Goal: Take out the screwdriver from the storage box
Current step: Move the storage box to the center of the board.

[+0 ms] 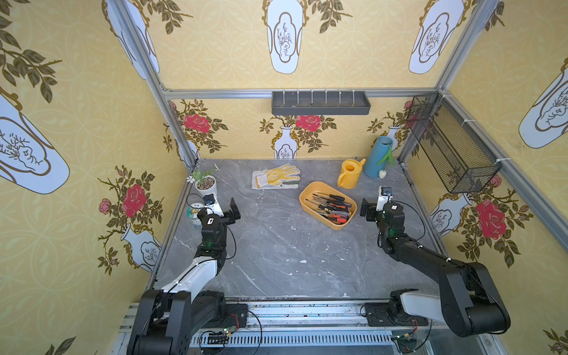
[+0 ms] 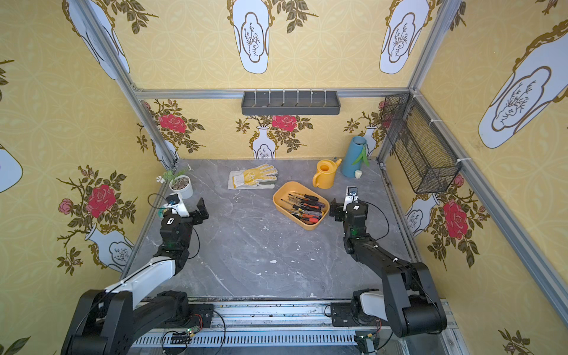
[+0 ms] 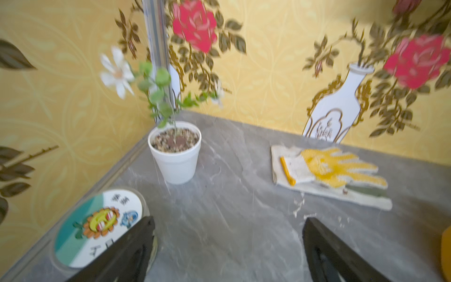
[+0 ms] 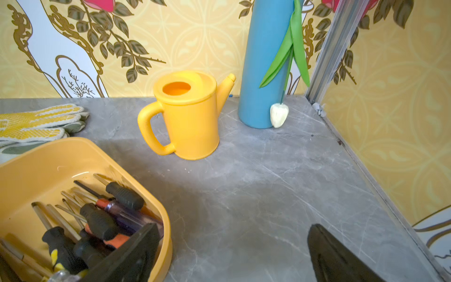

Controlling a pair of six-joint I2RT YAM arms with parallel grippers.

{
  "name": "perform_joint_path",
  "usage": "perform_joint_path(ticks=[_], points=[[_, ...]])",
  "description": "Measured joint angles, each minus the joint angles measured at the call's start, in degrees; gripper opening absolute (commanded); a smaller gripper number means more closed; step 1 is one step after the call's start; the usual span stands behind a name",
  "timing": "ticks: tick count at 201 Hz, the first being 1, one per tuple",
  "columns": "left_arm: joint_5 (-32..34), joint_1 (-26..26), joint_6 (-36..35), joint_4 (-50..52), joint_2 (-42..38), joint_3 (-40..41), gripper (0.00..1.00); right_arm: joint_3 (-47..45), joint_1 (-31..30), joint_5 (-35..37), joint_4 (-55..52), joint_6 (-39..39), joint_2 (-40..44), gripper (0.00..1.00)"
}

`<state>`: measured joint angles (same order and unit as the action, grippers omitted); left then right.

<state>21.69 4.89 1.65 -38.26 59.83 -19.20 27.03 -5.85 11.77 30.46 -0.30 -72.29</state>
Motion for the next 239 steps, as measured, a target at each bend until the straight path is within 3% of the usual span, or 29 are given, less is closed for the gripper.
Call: perform_joint_path(ticks=[28, 65, 100, 134, 172, 223, 239], points=[[0.3, 0.2, 2.6, 8.1, -2.5, -7.9, 0.99, 11.9, 0.0, -4.0, -12.5, 1.6, -2.4, 0.97], [-4.8, 2.1, 7.7, 20.1, 1.7, -20.9, 0.99, 23.5, 0.0, -9.5, -25.7, 2.0, -8.6, 0.91], [-7.0, 11.2, 9.0, 30.3, 8.7, -27.7, 0.99, 30.9, 0.1, -14.8, -35.7, 2.0, -16.1, 0.77], [-6.0, 18.7, 12.2, 39.4, 17.9, -36.1, 0.99, 36.1, 0.1, -18.0, -41.9, 2.0, -21.8, 0.71], [-6.2, 23.9, 16.3, 45.5, 24.5, -40.0, 0.99, 40.2, 0.3, -20.8, -45.6, 2.0, -27.3, 0.59], [-10.5, 25.0, 23.0, 49.8, 30.2, -44.0, 0.99, 44.4, 0.5, -22.8, -49.6, 2.0, -32.3, 0.54], [-11.4, 25.2, 24.3, 51.0, 31.5, -44.6, 0.99, 45.2, 0.5, -23.6, -50.7, 2.1, -33.6, 0.48]])
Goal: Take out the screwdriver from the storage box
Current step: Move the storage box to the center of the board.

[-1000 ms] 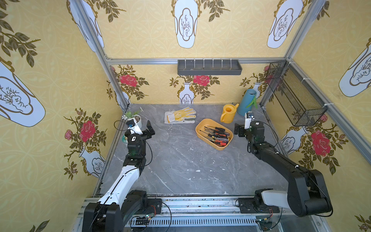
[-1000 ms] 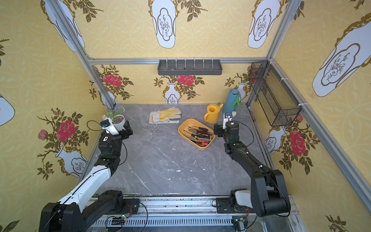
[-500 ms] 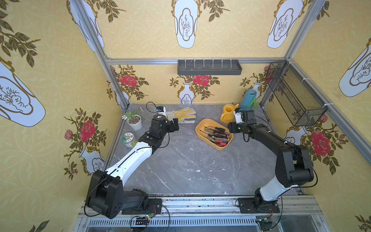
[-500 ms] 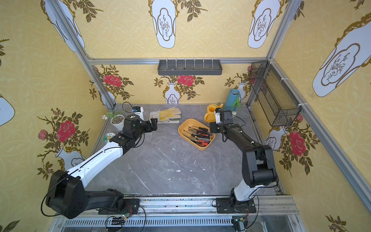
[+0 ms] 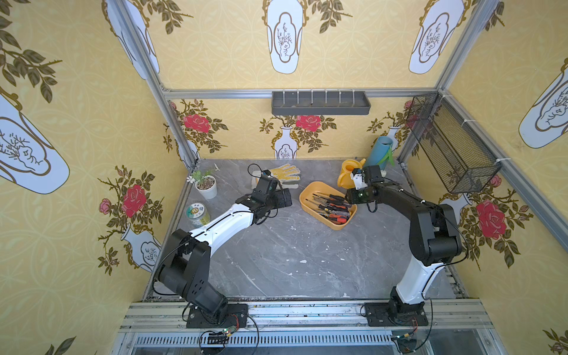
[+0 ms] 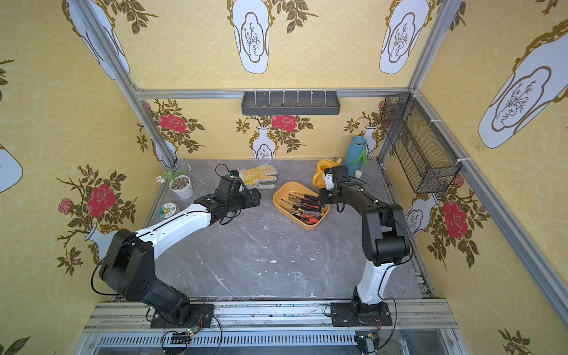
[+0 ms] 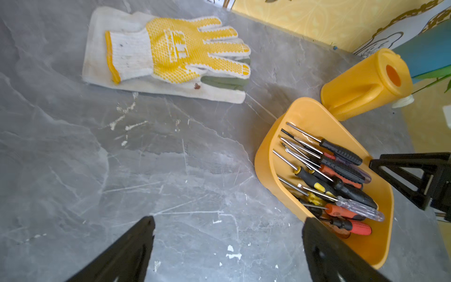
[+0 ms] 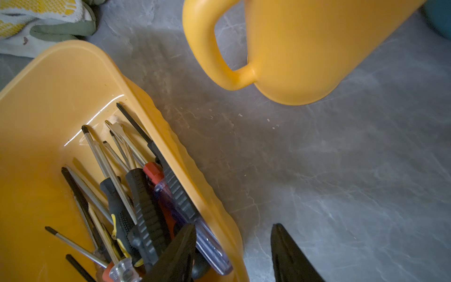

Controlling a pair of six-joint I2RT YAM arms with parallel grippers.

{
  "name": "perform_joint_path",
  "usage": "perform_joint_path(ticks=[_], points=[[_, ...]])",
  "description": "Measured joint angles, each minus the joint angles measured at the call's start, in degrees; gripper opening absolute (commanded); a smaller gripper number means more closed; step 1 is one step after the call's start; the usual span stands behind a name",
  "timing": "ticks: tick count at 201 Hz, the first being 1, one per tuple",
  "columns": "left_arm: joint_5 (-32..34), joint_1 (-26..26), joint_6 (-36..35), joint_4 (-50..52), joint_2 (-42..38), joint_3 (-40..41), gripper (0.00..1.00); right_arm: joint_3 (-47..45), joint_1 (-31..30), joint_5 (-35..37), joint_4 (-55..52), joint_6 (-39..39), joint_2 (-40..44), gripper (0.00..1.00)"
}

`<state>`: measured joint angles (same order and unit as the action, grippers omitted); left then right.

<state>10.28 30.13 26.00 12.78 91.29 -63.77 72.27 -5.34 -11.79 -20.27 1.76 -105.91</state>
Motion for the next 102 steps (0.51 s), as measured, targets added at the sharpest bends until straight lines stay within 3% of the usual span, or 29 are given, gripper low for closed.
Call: perform_joint_path(ticks=[102], points=[[-4.0, -0.1, 4.0, 4.3, 5.3, -1.3, 0.99, 3.4, -6.4, 2.8, -6.0, 1.6, -3.5, 0.27]])
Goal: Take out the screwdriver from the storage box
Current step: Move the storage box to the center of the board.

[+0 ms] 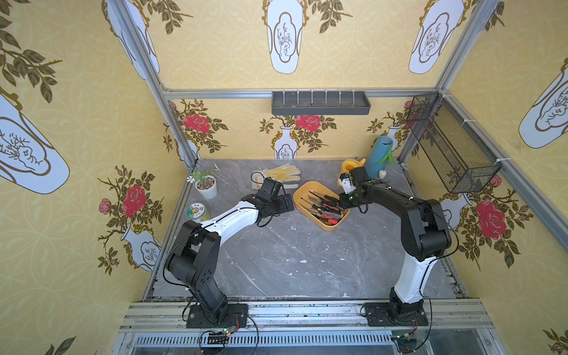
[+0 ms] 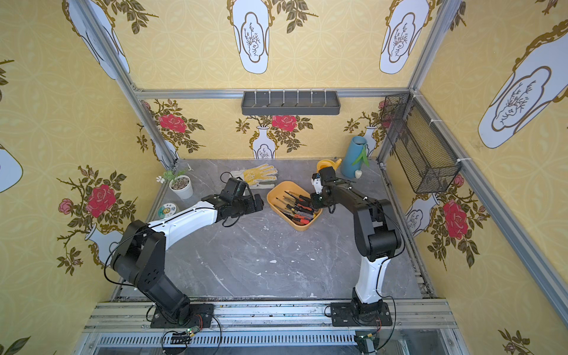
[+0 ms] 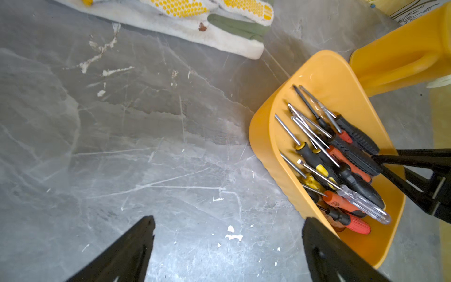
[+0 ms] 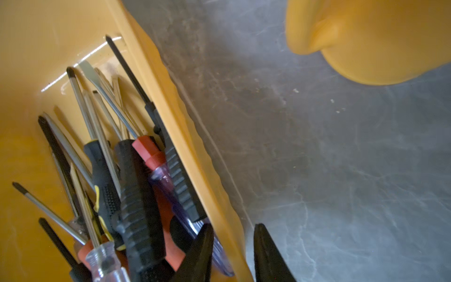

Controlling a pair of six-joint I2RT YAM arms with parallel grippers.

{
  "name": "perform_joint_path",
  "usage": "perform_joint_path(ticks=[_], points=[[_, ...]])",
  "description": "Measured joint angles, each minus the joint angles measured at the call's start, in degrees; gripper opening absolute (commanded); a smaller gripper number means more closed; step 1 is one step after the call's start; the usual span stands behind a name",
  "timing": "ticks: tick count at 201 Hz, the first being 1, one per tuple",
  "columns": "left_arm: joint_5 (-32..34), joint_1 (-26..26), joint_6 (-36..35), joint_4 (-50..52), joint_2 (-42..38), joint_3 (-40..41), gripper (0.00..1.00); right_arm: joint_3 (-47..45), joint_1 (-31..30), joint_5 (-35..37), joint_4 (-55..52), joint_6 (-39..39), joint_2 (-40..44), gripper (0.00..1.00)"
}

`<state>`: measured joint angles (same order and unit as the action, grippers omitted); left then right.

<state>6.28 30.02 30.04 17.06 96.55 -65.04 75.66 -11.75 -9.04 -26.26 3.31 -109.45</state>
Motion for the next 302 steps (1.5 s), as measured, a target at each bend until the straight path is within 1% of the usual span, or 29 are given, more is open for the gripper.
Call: perform_joint_path(ticks=[15, 46, 104, 126, 146, 167, 175, 183, 200, 221, 249, 262, 270, 280, 284, 291, 302], points=[[0.1, 0.0, 0.2, 0.8, 0.8, -0.9, 0.99, 0.2, -0.6, 0.1, -0.9, 0.1, 0.0, 0.24], [0.4, 0.0, 0.4, 2.2, 1.9, -2.3, 0.99, -0.3, -2.2, 1.1, -2.3, 0.0, 0.9, 0.23], [-0.3, 0.0, 2.9, 4.1, 3.2, -4.0, 0.99, 1.2, -10.7, 0.9, -5.0, -1.0, 1.3, 0.15], [-1.2, 0.0, 4.2, 4.6, 3.5, -4.0, 0.97, 1.0, -12.5, 1.0, -4.3, -3.0, 1.2, 0.13], [-1.6, 0.0, 5.0, 4.6, 3.7, -3.5, 0.94, 0.1, -13.5, 0.9, -3.4, -3.1, 1.6, 0.10], [-1.8, -0.2, 6.0, 4.4, 4.4, -3.0, 0.78, -0.5, -14.5, 0.5, -2.7, -4.1, 1.9, 0.10], [-2.8, -0.6, 5.9, 4.4, 4.9, -3.0, 0.74, -0.5, -14.8, 0.3, -2.5, -4.5, 1.9, 0.10], [-3.1, -1.1, 6.1, 4.5, 5.2, -2.9, 0.73, -0.5, -15.0, 0.0, -2.4, -4.6, 1.9, 0.10], [-3.6, -2.4, 7.8, 3.8, 5.5, -1.7, 0.65, -0.5, -15.3, -1.0, -2.4, -5.3, 1.9, 0.10], [-4.1, -3.2, 9.1, 3.6, 5.5, 0.3, 0.63, -0.8, -16.3, -1.3, -2.2, -6.5, 1.9, 0.11], [-4.4, -3.5, 9.6, 3.5, 5.5, 0.6, 0.60, -0.8, -17.8, -1.9, -2.1, -7.6, 1.9, 0.12], [-4.3, -3.7, 9.9, 3.5, 5.6, 0.6, 0.54, -0.6, -18.0, -2.4, -2.4, -7.8, 1.9, 0.12], [-4.2, -3.8, 10.0, 3.5, 5.9, 0.5, 0.47, -0.5, -18.0, -2.7, -2.6, -7.9, 1.9, 0.13], [-3.8, -3.8, 10.0, 3.6, 6.2, 0.4, 0.39, -0.4, -18.1, -2.9, -2.9, -8.1, 1.9, 0.16], [-3.5, -3.8, 10.0, 3.7, 6.4, 0.3, 0.36, -0.3, -18.2, -3.0, -3.0, -8.2, 1.9, 0.18], [-3.2, -3.8, 10.0, 3.8, 6.5, 0.3, 0.34, -0.2, -18.2, -3.0, -3.3, -8.2, 1.9, 0.21], [-2.9, -3.8, 10.0, 4.0, 6.6, 0.3, 0.28, 0.0, -18.3, -3.6, -3.7, -8.2, 2.0, 0.23]])
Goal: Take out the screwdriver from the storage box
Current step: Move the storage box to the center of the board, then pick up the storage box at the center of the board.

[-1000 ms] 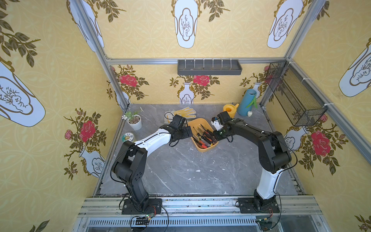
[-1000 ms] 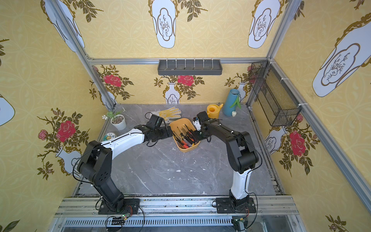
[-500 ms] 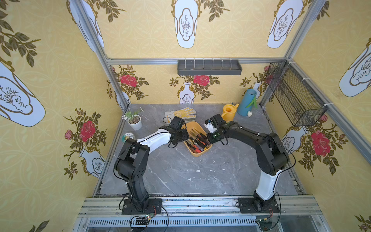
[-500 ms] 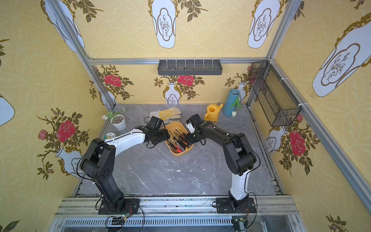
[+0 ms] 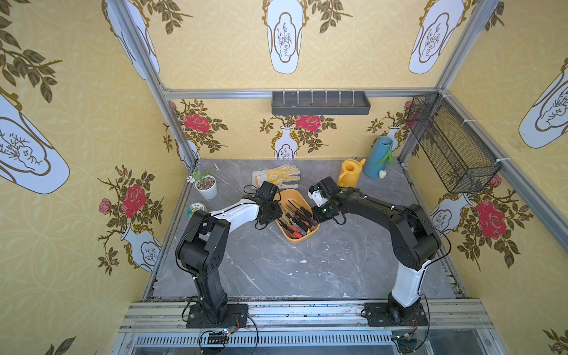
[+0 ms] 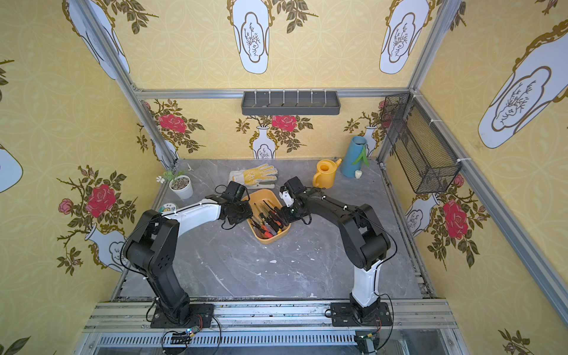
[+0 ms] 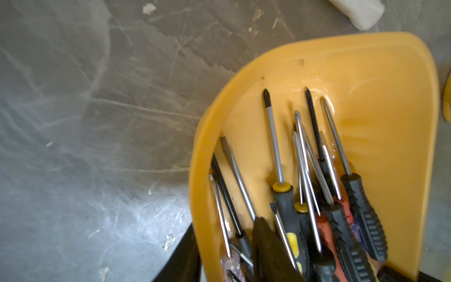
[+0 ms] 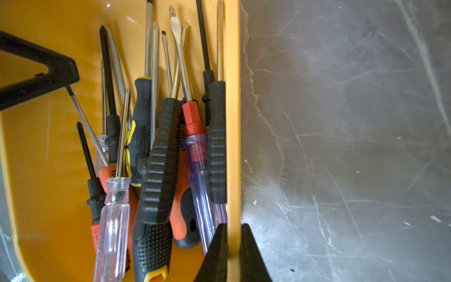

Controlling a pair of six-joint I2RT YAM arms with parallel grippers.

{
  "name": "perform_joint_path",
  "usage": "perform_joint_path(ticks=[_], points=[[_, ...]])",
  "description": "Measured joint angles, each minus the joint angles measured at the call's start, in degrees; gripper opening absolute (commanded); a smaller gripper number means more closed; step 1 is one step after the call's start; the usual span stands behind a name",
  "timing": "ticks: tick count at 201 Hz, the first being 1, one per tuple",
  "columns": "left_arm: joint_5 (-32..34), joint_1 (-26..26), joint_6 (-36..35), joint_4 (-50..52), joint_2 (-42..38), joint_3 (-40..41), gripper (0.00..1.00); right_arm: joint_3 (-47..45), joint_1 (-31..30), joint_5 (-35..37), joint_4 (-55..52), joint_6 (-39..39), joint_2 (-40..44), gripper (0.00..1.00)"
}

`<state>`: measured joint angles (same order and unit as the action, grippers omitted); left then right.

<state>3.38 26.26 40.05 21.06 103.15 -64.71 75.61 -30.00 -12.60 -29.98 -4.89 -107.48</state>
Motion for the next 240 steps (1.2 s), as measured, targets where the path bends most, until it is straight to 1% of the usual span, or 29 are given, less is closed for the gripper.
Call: perform_joint_path(ticks=[18, 42, 53, 63, 84, 105, 146, 214, 240], points=[[1.0, 0.0, 0.0, 0.1, 0.3, 0.0, 0.26, 0.7, -0.1, -0.5, -0.1, -0.3, 0.0, 0.30], [1.4, 0.0, 0.0, 0.6, 0.9, -0.3, 0.12, 2.1, -0.1, -0.9, 0.0, -0.4, 0.2, 0.40], [1.6, 0.0, 0.4, 0.7, 1.2, -0.7, 0.09, 3.1, -0.1, -1.1, -0.1, -0.4, 0.3, 0.41], [1.4, -0.1, 0.3, 0.8, 1.5, -1.0, 0.00, 4.0, -0.1, -1.1, 0.0, -0.1, 0.5, 0.42], [1.1, -0.2, -0.5, 2.0, 2.4, -2.3, 0.00, 5.8, -0.1, -1.1, -0.2, 0.7, 1.3, 0.43], [1.0, -0.4, -1.6, 3.4, 3.5, -4.0, 0.00, 7.9, -0.2, -1.6, -1.1, 1.6, 1.8, 0.43], [0.9, -0.4, -2.1, 3.3, 3.2, -3.8, 0.00, 12.1, -2.3, -2.5, -4.3, 3.6, 1.1, 0.42], [1.1, -0.4, -2.1, 3.1, 2.7, -3.2, 0.00, 11.2, -7.5, -1.9, -8.0, 3.6, -3.2, 0.41], [1.2, -0.4, -2.3, 3.1, 2.5, -3.0, 0.00, 11.0, -10.0, -0.6, -8.2, 3.2, -4.3, 0.41]])
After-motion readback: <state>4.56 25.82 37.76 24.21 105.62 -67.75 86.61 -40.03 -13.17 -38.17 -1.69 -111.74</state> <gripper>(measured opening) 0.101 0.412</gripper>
